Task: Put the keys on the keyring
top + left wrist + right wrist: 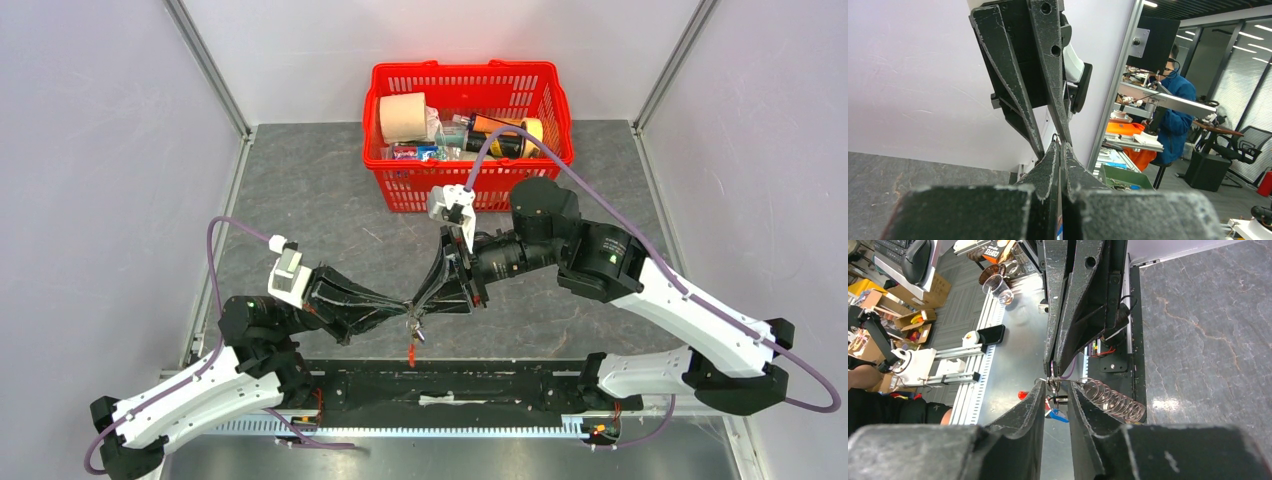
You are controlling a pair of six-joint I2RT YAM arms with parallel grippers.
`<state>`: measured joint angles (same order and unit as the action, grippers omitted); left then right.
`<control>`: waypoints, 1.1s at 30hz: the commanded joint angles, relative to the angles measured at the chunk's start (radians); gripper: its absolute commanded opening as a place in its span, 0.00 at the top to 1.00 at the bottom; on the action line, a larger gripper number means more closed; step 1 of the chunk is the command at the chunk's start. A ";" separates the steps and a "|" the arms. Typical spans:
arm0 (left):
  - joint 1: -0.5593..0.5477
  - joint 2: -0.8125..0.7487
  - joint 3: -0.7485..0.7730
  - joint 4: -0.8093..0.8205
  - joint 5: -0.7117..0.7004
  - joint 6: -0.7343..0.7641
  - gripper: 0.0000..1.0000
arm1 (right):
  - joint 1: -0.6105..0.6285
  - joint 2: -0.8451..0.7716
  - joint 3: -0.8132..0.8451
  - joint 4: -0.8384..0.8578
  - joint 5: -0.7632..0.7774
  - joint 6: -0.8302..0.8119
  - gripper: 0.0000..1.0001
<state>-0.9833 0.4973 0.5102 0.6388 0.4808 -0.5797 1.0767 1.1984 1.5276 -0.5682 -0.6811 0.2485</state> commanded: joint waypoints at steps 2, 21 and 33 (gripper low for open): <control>0.002 -0.005 0.006 0.065 -0.013 -0.023 0.98 | 0.014 0.002 0.041 0.016 0.015 -0.023 0.84; 0.002 -0.041 0.129 -0.377 0.031 -0.002 0.61 | 0.021 0.004 0.046 -0.242 0.004 -0.079 1.00; 0.002 0.050 0.254 -0.685 0.103 0.081 0.53 | 0.022 0.036 -0.072 -0.292 -0.150 -0.098 1.00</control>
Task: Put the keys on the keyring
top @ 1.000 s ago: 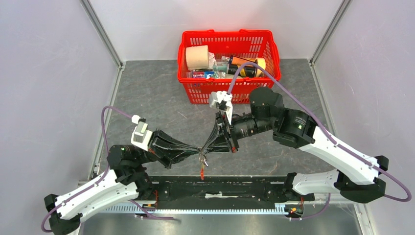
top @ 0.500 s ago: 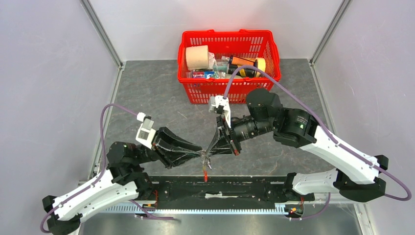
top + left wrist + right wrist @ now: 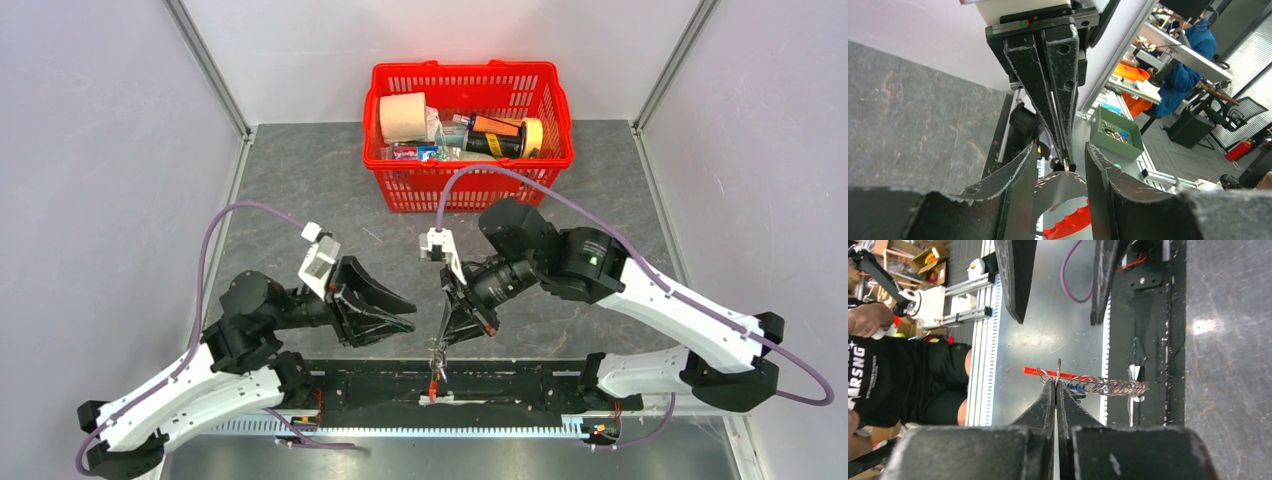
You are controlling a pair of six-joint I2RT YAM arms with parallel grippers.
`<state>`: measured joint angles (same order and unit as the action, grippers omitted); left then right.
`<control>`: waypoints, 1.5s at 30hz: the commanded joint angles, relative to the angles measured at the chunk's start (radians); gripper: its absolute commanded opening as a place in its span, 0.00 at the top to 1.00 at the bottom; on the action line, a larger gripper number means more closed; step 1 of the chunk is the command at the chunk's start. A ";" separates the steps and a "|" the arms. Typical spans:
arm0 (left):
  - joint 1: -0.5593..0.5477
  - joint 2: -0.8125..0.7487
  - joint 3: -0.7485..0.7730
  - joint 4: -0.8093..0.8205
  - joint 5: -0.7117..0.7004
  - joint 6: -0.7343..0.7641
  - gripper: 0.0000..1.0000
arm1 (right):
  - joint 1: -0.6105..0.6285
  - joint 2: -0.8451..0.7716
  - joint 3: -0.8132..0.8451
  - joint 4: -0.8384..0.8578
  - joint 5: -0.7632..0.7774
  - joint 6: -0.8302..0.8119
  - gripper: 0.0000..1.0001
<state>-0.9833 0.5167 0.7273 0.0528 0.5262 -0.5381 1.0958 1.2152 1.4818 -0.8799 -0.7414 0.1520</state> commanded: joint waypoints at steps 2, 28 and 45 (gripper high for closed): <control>0.002 0.053 0.040 -0.126 0.094 0.031 0.53 | 0.002 0.022 -0.056 0.064 -0.126 0.024 1.00; 0.002 0.116 -0.009 -0.190 0.203 -0.026 0.59 | 0.001 0.073 -0.063 0.146 -0.096 0.058 1.00; 0.002 0.107 -0.014 -0.182 0.215 -0.031 0.75 | 0.002 0.051 -0.080 0.144 -0.084 0.050 1.00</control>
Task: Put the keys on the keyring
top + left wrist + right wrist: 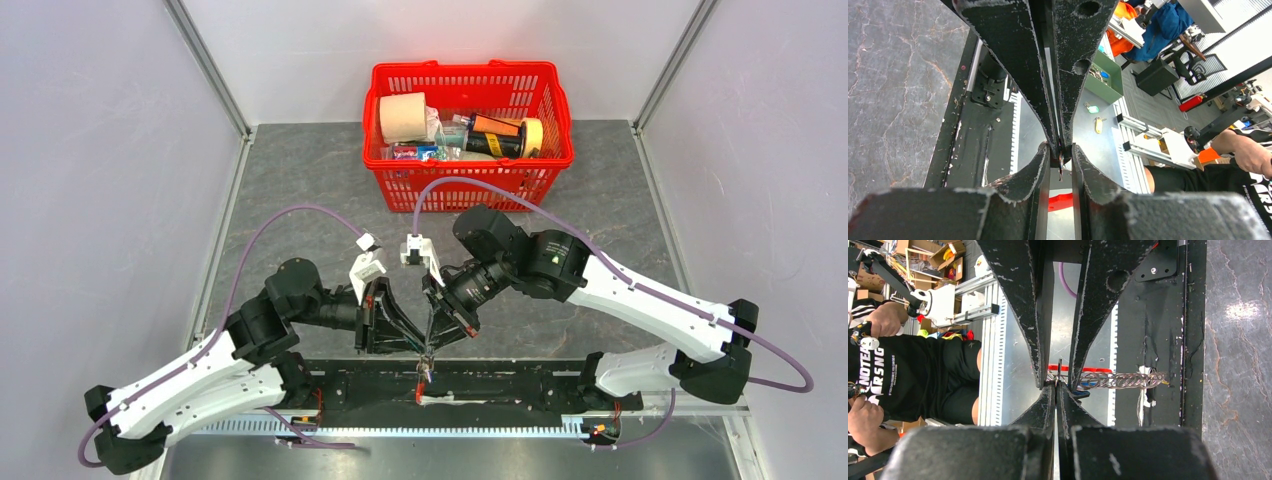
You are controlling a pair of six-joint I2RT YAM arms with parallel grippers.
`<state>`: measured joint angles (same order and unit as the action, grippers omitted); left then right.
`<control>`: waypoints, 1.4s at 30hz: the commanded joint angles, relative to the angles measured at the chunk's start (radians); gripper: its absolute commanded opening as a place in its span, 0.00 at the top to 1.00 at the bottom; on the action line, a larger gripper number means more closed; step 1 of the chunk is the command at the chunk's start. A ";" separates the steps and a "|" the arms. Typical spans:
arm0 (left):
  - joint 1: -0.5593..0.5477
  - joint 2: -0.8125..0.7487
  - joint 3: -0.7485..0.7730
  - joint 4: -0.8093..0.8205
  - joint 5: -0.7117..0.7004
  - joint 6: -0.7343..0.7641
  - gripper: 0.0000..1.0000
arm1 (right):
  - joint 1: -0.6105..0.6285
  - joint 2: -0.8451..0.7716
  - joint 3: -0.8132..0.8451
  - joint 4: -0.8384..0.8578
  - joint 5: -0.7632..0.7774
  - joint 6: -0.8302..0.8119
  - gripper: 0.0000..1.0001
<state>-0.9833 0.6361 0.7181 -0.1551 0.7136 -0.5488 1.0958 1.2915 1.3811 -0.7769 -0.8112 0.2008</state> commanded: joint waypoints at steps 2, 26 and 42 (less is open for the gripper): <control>0.002 -0.016 -0.007 0.026 0.027 -0.022 0.75 | 0.002 -0.027 0.020 0.040 -0.016 0.001 1.00; 0.001 -0.040 -0.026 0.050 0.015 -0.042 0.67 | 0.003 -0.038 0.016 0.042 -0.017 0.004 1.00; 0.002 -0.035 -0.025 0.063 0.009 -0.046 0.72 | 0.003 -0.034 0.001 0.041 -0.028 -0.001 1.00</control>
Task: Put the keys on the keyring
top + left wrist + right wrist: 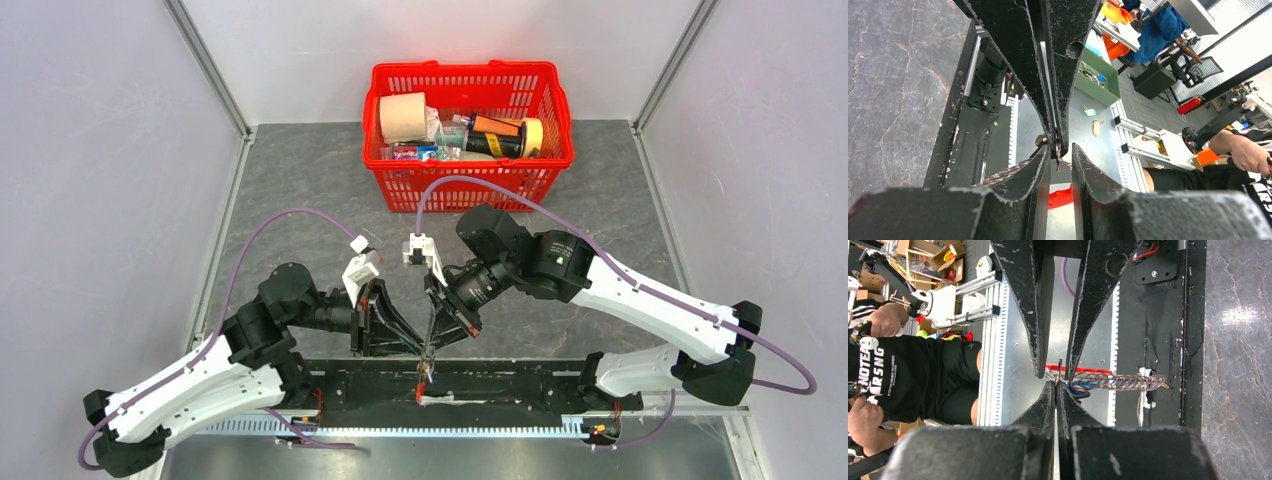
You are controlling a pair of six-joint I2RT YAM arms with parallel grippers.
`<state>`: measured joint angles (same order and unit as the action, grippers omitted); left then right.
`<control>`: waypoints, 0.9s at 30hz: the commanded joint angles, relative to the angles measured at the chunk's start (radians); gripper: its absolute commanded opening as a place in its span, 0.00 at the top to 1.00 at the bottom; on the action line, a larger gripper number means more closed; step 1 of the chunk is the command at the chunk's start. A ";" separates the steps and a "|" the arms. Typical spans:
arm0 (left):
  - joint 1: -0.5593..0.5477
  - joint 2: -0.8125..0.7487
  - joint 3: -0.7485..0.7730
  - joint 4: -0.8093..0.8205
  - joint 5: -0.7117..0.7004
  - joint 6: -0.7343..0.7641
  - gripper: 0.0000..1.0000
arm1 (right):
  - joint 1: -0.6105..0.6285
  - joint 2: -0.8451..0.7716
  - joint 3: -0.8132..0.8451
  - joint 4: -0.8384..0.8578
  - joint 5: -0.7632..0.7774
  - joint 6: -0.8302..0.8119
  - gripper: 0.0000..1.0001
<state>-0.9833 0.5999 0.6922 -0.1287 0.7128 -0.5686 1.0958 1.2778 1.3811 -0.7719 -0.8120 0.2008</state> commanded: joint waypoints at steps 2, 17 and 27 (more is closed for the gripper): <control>0.002 0.005 0.002 0.037 0.011 -0.026 0.73 | 0.004 -0.018 0.002 0.036 -0.029 0.000 1.00; 0.002 0.016 0.003 0.042 0.011 -0.024 0.75 | 0.008 -0.006 0.007 0.029 -0.036 -0.016 1.00; 0.002 0.029 0.004 0.054 0.017 -0.025 0.76 | 0.021 0.007 0.009 0.016 -0.038 -0.031 1.00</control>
<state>-0.9833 0.6220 0.6922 -0.1219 0.7177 -0.5697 1.1027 1.2781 1.3808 -0.7799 -0.8146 0.1860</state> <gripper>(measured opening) 0.243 0.010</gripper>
